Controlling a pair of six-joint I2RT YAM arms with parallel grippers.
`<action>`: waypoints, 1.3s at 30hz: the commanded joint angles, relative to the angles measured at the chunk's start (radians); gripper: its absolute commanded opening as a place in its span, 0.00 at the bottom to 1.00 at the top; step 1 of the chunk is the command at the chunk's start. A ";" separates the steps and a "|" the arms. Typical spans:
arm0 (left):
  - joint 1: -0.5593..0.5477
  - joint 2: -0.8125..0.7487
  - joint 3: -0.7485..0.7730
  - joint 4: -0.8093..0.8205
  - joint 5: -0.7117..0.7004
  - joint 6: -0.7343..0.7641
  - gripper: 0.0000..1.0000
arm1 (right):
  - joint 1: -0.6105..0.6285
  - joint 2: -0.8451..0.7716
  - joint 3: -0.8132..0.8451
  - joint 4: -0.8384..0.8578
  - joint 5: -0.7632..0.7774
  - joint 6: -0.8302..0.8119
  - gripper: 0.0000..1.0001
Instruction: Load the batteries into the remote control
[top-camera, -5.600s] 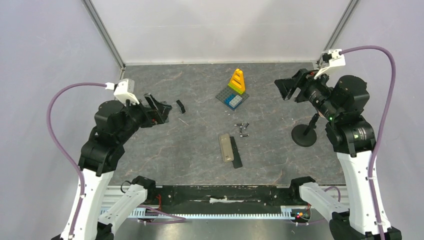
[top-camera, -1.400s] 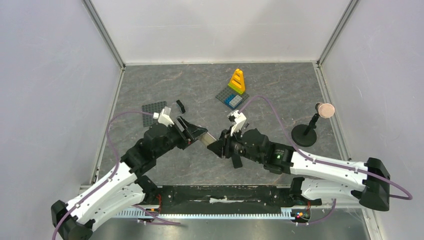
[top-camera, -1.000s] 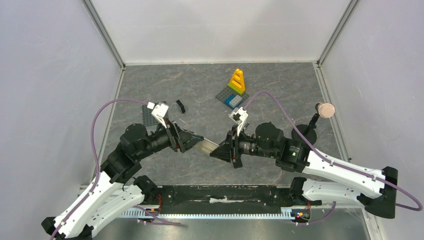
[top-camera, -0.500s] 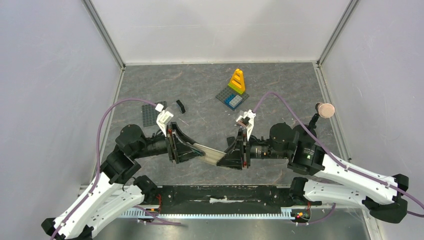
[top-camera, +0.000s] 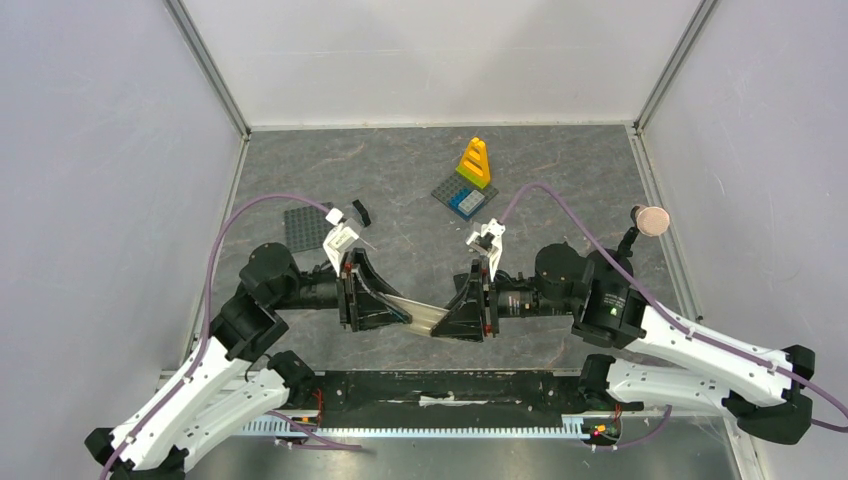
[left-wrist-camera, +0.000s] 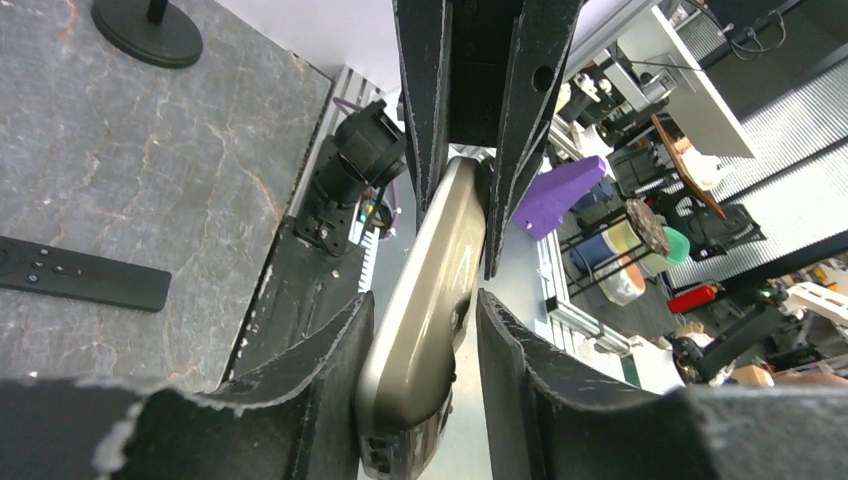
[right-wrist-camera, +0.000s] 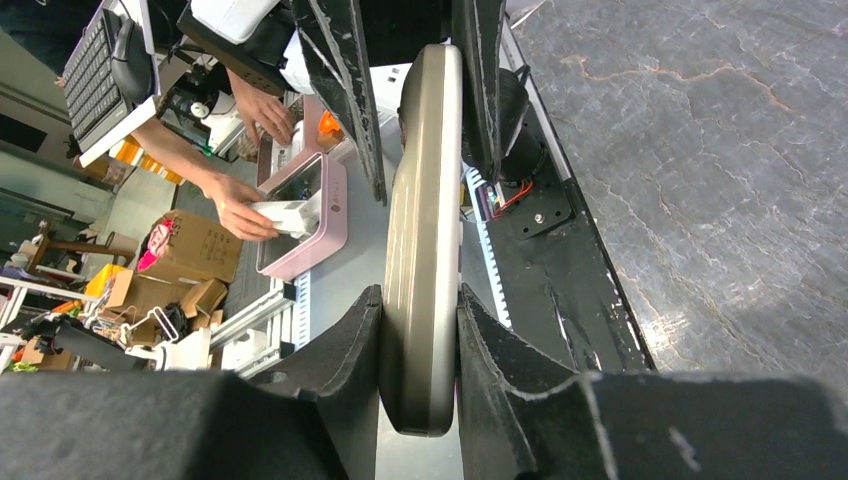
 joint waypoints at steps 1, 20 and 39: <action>0.000 0.006 0.020 0.005 0.099 0.063 0.45 | -0.006 0.012 0.052 0.039 0.013 0.008 0.16; 0.000 -0.015 0.006 0.008 0.126 0.068 0.41 | -0.018 -0.016 0.048 0.037 0.018 -0.001 0.16; 0.001 0.057 -0.092 -0.132 -0.317 -0.065 0.02 | -0.020 -0.010 0.025 -0.096 0.582 0.005 0.98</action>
